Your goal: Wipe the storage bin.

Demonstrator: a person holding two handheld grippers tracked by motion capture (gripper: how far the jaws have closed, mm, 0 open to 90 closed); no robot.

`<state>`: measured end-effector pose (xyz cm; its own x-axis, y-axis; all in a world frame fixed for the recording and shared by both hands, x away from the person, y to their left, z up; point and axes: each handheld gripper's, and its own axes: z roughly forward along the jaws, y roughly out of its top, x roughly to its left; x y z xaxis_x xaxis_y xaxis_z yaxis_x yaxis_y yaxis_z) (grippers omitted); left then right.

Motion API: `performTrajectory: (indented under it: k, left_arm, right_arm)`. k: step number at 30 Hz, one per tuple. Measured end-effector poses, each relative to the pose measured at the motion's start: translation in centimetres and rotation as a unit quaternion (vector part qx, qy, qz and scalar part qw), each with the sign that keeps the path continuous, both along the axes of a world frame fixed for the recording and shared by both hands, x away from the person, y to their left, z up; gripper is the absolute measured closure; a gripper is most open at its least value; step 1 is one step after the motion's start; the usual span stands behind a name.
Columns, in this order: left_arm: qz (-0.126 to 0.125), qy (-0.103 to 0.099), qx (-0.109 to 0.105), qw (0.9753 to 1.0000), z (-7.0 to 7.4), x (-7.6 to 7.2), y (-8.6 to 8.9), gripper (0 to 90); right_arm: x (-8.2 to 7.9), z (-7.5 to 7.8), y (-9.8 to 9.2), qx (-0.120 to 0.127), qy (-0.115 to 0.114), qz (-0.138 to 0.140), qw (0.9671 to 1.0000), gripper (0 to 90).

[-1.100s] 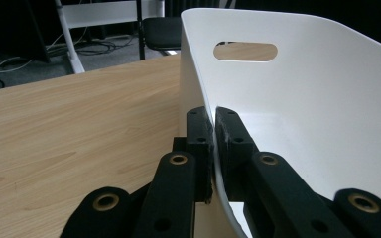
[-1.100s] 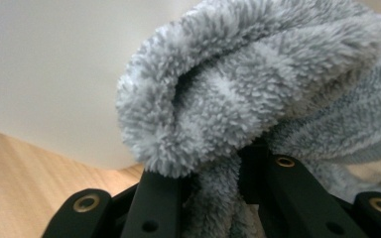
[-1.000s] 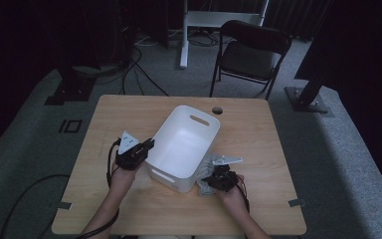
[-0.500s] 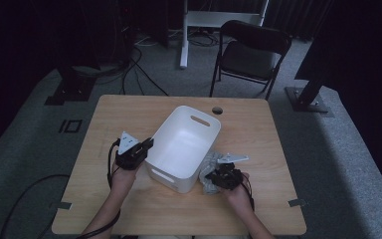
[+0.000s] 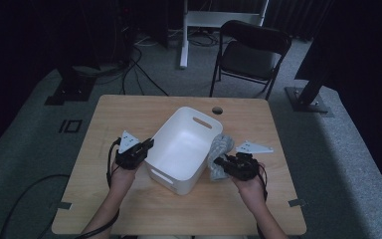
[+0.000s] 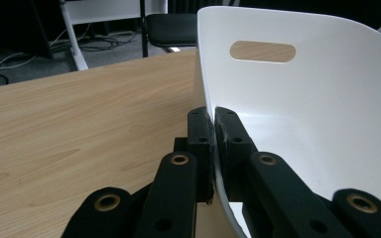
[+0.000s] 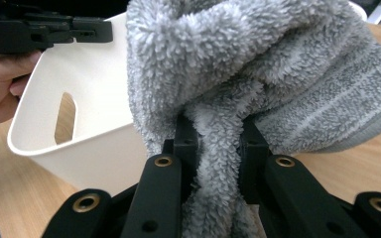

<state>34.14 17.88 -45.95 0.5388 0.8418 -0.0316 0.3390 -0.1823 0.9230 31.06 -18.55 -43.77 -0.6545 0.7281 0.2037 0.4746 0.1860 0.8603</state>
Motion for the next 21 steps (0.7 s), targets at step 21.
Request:
performTrajectory:
  k: [21]
  left_arm:
    - [-0.041, -0.010, -0.017, 0.9990, -0.3, 0.6, 0.4, 85.4]
  right_arm:
    - [1.8, -3.5, 1.8, -0.025, 0.033, -0.013, 0.9990, 76.6]
